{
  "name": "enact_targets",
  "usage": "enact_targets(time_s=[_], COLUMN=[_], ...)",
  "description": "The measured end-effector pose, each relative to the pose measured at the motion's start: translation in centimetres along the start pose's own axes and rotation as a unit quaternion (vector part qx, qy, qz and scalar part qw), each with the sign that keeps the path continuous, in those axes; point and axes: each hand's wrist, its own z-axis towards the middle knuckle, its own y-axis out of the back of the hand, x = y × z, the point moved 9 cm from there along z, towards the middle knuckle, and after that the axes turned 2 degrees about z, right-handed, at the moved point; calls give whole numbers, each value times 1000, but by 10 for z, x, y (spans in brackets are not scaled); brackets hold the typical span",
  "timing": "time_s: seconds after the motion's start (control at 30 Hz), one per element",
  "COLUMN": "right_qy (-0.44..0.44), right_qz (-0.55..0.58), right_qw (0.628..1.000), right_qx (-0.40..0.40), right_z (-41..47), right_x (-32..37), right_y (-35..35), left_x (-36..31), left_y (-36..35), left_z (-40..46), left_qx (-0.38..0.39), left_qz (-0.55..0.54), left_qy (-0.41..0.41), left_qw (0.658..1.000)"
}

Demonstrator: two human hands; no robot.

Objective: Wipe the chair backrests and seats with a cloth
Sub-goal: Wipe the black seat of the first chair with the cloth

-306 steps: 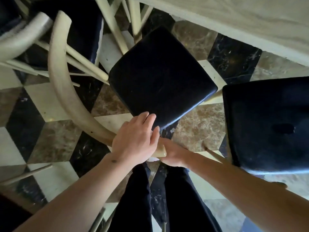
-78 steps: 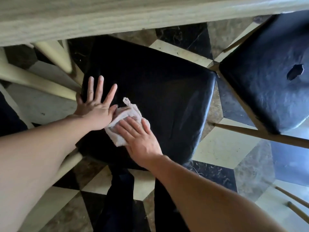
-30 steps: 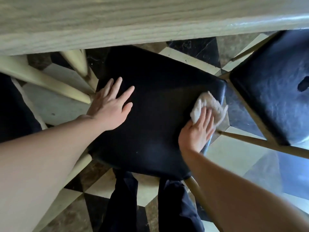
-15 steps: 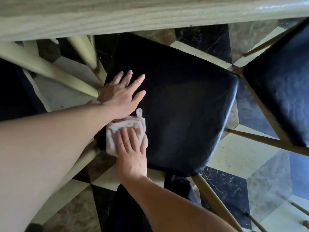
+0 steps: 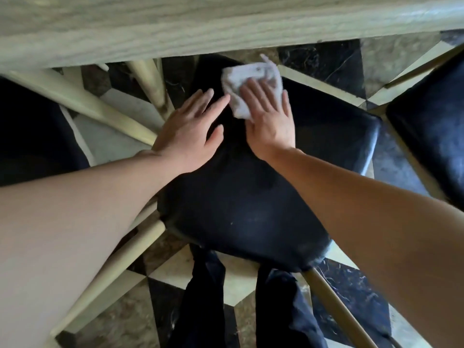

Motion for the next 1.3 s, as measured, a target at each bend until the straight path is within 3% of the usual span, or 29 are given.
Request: enact_targets(time_s=[0.17, 0.33, 0.47, 0.6, 0.7, 0.77, 0.83, 0.93, 1.03, 1.1, 1.2, 1.3], right_qy=[-155, -332, -498, -562, -520, -437, -309, -26, 271, 377, 335, 106], right_qz=[29, 42, 73, 120, 132, 124, 124, 118, 50, -20, -62, -16], right_qw=[986, 938, 859, 818, 843, 890, 940, 983, 943, 907, 929, 992], right_qx=[-57, -95, -89, -31, 17, 46, 80, 135, 187, 185, 148, 62], right_z=[-46, -143, -227, -280, -280, -267, -247, -199, -153, -126, -93, -96], right_x=[-78, -110, -71, 9, 66, 96, 111, 102, 65, 27, -32, -87], right_y=[26, 25, -5, -46, -69, -78, -81, -70, -49, -37, -11, 16], left_x=[12, 15, 22, 24, 24, 24, 24, 25, 23, 24, 25, 24], left_y=[-45, -73, -78, -77, -73, -71, -67, -60, -58, -58, -60, -66], left_z=[-12, -17, -18, -15, -10, -8, -8, -8, -10, -11, -12, -14], left_qx=[134, 237, 262, 243, 222, 216, 210, 196, 200, 208, 232, 265], left_qz=[66, 144, 184, 136, 72, 53, 33, 9, 10, 13, 22, 90], left_qy=[21, -3, 1, 14, 32, 42, 52, 61, 54, 58, 60, 39], left_qw=[988, 961, 947, 960, 972, 974, 976, 979, 978, 976, 971, 959])
